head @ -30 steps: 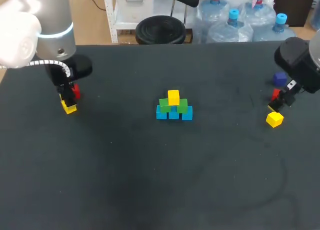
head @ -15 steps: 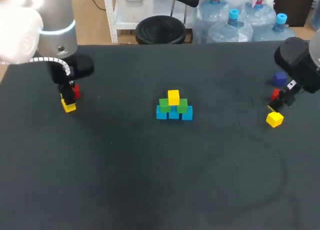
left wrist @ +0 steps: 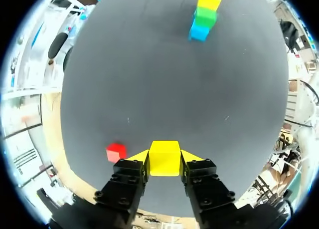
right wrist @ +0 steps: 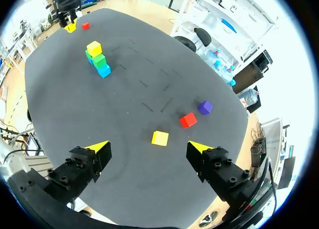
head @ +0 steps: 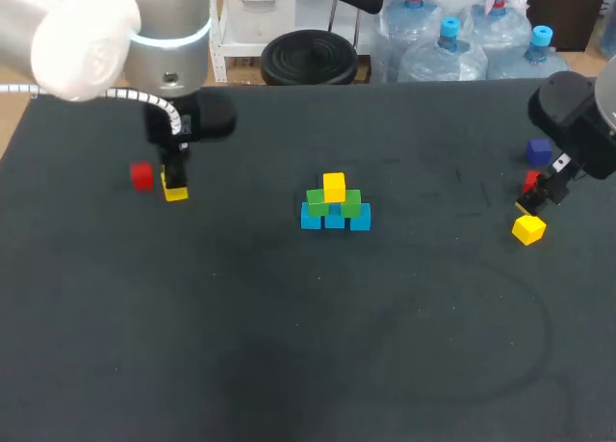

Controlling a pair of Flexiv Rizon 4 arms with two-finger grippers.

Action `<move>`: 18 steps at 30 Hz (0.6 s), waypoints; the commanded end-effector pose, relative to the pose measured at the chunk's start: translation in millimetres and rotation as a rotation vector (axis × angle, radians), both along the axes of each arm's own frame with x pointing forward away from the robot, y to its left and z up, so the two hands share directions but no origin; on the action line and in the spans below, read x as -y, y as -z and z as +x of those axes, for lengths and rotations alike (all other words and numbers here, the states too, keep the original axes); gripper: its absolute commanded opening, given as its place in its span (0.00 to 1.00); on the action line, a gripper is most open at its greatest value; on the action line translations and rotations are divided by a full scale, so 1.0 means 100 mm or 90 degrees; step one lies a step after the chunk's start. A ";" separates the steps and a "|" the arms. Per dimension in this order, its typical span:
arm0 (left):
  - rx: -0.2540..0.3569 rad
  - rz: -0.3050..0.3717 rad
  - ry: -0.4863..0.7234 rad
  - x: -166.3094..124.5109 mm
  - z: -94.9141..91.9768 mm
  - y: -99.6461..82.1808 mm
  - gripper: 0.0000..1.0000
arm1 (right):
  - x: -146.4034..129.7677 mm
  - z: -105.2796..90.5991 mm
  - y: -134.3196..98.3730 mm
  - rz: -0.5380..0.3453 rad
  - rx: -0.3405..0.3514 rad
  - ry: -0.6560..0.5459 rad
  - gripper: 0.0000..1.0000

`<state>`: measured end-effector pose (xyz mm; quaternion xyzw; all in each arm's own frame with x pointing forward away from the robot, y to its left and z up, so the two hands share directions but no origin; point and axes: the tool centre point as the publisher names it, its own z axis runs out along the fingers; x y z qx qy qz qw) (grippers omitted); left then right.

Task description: Place the blue cubes, place green cubes on the blue cubes, place the yellow cubes on the green cubes, then place the red cubes on the yellow cubes, and place purple cube on the red cubes.

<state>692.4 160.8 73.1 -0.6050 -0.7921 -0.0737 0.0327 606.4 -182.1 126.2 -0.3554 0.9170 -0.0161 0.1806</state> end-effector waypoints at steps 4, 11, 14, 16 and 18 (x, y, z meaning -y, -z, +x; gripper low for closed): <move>0.012 -0.016 0.032 0.19 -0.06 -0.14 0.00 | 0.00 -0.01 0.01 0.000 0.003 0.002 1.00; 0.016 -0.021 0.081 0.49 -0.13 -0.23 0.00 | 0.00 -0.01 0.01 0.000 0.003 0.002 1.00; 0.020 -0.024 0.101 0.59 -0.15 -0.24 0.00 | 0.00 -0.01 0.01 0.000 0.003 0.002 1.00; 0.022 -0.023 0.110 0.65 -0.15 -0.24 0.00 | 0.00 -0.01 0.01 0.000 0.003 0.002 1.00; 0.023 -0.022 0.116 0.71 -0.15 -0.24 0.00 | 0.00 -0.01 0.01 0.000 0.003 0.002 1.00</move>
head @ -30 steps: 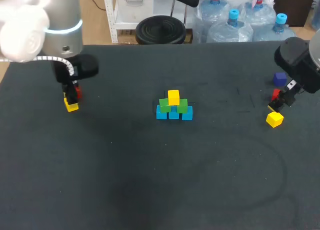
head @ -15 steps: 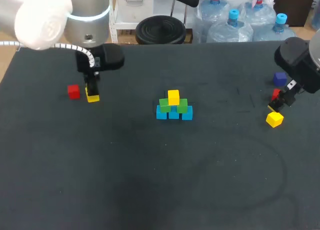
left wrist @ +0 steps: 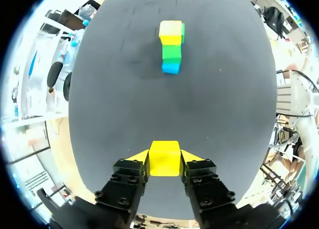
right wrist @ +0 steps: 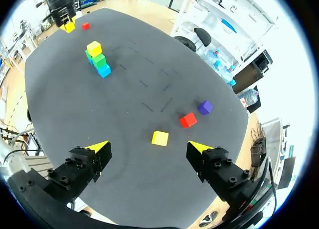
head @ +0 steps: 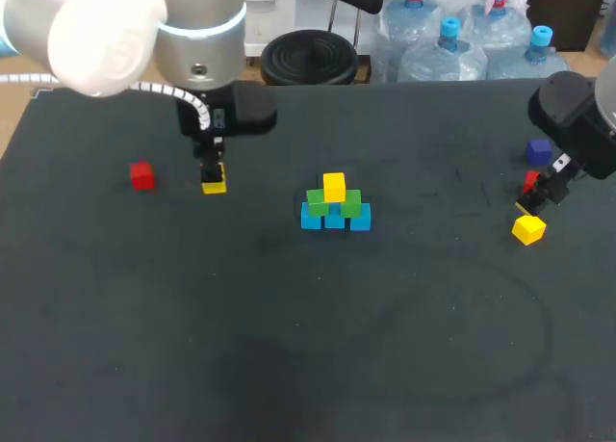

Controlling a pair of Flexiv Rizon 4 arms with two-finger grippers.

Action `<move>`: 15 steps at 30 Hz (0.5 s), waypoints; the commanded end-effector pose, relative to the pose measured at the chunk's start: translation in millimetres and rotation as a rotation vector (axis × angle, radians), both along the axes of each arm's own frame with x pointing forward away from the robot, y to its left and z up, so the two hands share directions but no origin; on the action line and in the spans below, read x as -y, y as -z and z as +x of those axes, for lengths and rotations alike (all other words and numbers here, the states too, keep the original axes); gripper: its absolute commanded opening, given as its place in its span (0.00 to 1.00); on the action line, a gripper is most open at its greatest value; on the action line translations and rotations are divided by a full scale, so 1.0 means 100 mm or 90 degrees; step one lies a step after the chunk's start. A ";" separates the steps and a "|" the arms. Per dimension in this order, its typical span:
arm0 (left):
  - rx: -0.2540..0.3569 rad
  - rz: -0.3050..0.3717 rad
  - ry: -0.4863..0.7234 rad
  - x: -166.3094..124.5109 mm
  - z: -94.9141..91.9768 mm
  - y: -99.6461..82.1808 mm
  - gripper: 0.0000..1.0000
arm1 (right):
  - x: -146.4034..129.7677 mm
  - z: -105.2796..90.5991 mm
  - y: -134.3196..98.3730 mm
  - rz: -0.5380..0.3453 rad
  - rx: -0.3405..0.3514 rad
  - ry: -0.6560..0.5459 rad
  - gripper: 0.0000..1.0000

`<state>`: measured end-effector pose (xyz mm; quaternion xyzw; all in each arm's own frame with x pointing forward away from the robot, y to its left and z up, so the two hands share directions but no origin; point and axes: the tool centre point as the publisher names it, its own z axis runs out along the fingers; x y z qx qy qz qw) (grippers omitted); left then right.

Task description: Place the blue cubes, place green cubes on the blue cubes, place the yellow cubes on the green cubes, then place the red cubes on the yellow cubes, and place purple cube on the red cubes.

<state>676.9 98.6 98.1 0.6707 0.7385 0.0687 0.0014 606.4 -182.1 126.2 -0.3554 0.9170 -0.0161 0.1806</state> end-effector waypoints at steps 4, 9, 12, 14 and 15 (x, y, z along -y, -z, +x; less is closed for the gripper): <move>0.004 -0.002 0.016 0.21 0.01 -0.01 0.00 | 0.00 -0.01 0.01 0.000 0.003 0.002 1.00; 0.007 -0.003 0.036 0.31 -0.02 -0.01 0.00 | 0.00 -0.01 0.01 0.000 0.003 0.002 1.00; 0.006 -0.003 0.038 0.35 -0.02 -0.02 0.00 | 0.00 -0.01 0.01 0.000 0.003 0.002 1.00; 0.005 -0.002 0.040 0.39 -0.01 -0.02 0.00 | 0.00 -0.01 0.01 0.000 0.003 0.002 1.00; 0.006 -0.002 0.044 0.42 -0.02 -0.03 0.00 | 0.00 -0.01 0.01 0.000 0.003 0.002 1.00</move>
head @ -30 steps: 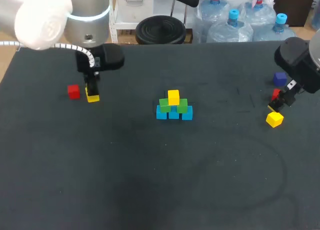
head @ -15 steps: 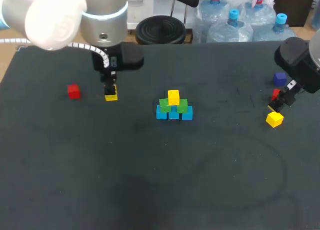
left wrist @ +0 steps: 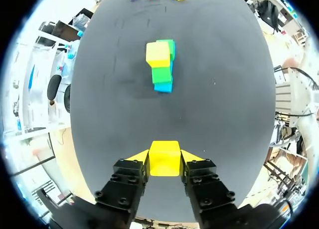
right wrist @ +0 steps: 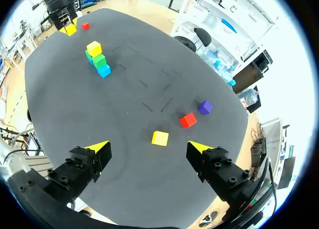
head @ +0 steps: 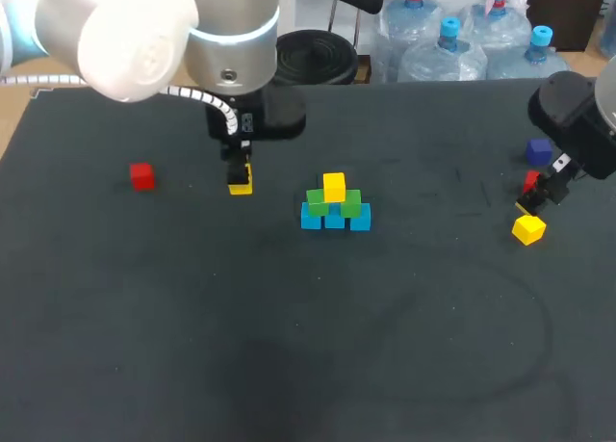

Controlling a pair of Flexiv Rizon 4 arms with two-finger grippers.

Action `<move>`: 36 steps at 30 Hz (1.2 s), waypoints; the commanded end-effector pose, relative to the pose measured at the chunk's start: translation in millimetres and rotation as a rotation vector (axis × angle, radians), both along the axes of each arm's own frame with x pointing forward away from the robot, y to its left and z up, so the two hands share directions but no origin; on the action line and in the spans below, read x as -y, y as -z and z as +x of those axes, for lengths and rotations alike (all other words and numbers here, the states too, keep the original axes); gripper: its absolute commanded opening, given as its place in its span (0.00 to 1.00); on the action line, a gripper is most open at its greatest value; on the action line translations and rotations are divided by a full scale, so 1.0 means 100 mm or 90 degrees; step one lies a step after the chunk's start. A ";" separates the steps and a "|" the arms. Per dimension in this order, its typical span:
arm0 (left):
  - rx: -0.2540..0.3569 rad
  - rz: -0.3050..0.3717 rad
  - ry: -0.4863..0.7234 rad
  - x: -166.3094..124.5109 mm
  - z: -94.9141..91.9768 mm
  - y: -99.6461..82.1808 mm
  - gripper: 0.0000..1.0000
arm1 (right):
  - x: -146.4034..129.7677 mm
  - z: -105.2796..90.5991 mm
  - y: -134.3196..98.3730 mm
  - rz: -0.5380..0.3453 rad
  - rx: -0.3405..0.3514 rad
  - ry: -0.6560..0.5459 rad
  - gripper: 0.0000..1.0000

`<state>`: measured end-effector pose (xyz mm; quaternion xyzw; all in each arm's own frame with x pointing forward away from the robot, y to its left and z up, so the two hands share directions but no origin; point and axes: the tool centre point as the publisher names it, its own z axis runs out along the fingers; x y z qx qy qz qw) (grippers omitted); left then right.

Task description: Place the blue cubes, place green cubes on the blue cubes, place the yellow cubes on the green cubes, then place the red cubes on the yellow cubes, and place purple cube on the red cubes.

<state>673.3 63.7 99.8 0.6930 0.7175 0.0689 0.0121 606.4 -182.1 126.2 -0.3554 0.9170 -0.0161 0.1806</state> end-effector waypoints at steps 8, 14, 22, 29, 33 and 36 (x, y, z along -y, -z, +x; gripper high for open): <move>-0.003 -0.005 0.024 0.24 -0.01 -0.03 0.00 | 0.00 -0.01 0.01 0.000 0.003 0.002 1.00; 0.002 -0.013 0.036 0.35 -0.03 -0.05 0.00 | 0.00 -0.01 0.01 0.000 0.003 0.002 1.00; 0.032 -0.023 0.044 0.39 -0.05 -0.11 0.00 | 0.00 -0.01 0.01 0.000 0.003 0.002 1.00; 0.032 -0.023 0.044 0.39 -0.05 -0.11 0.00 | 0.00 -0.01 0.01 0.000 0.003 0.002 1.00; 0.032 -0.023 0.044 0.39 -0.05 -0.11 0.00 | 0.00 -0.01 0.01 0.000 0.003 0.002 1.00; 0.032 -0.023 0.044 0.39 -0.05 -0.11 0.00 | 0.00 -0.01 0.01 0.000 0.003 0.002 1.00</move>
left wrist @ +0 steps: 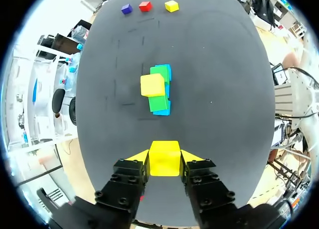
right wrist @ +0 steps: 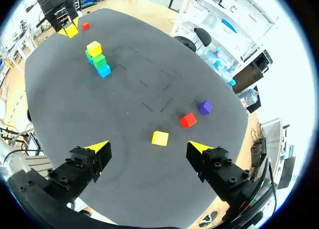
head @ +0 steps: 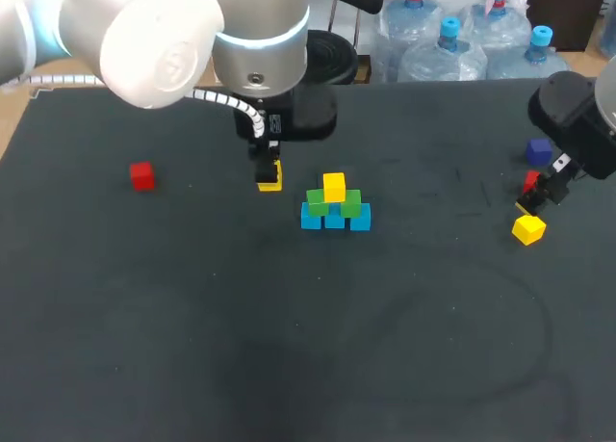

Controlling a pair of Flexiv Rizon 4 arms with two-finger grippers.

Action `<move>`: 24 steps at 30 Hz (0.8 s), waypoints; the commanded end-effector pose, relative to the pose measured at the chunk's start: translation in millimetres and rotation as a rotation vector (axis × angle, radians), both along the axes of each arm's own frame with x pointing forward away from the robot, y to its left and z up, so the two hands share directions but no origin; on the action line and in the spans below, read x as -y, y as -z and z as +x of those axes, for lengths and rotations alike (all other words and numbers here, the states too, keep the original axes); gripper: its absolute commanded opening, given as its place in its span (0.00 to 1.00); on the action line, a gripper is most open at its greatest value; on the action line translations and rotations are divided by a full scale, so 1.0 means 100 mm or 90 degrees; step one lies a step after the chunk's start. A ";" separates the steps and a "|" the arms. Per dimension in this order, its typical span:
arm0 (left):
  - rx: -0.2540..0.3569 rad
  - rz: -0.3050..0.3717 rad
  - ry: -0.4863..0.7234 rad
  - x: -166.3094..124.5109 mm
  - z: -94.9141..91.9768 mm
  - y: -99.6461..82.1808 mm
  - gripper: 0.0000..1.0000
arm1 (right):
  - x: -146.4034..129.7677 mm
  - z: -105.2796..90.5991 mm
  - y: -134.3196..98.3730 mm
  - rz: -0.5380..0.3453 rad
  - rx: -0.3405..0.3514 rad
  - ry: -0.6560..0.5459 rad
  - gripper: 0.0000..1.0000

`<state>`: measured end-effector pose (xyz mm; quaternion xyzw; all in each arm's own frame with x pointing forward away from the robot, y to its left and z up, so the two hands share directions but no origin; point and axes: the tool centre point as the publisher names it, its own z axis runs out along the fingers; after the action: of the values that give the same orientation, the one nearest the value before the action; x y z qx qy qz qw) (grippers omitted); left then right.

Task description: Place the blue cubes, place green cubes on the blue cubes, place the yellow cubes on the green cubes, then place the red cubes on the yellow cubes, and place purple cube on the red cubes.

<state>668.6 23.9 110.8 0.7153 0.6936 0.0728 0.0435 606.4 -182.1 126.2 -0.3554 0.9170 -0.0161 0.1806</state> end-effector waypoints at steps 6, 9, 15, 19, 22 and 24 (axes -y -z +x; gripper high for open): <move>0.001 -0.001 0.000 -0.01 -0.01 0.00 0.00 | 0.00 -0.01 0.01 0.000 0.003 0.002 1.00; 0.001 -0.001 0.000 -0.01 -0.01 0.00 0.00 | 0.00 -0.01 0.01 0.000 0.003 0.002 1.00; 0.001 -0.009 0.035 0.17 0.03 0.10 0.00 | 0.00 -0.01 0.01 0.000 0.003 0.002 1.00; 0.000 -0.007 0.041 0.25 0.05 0.13 0.00 | 0.00 -0.01 0.01 0.000 0.003 0.002 1.00; 0.001 -0.001 0.051 0.31 0.08 0.18 0.00 | 0.00 -0.01 0.01 0.000 0.003 0.002 1.00; -0.003 0.000 0.058 0.35 0.13 0.22 0.00 | 0.00 -0.01 0.01 0.000 0.003 0.002 1.00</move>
<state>671.4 -2.8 94.7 0.7444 0.6618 0.0708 0.0544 606.4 -182.1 126.2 -0.3554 0.9170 -0.0161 0.1806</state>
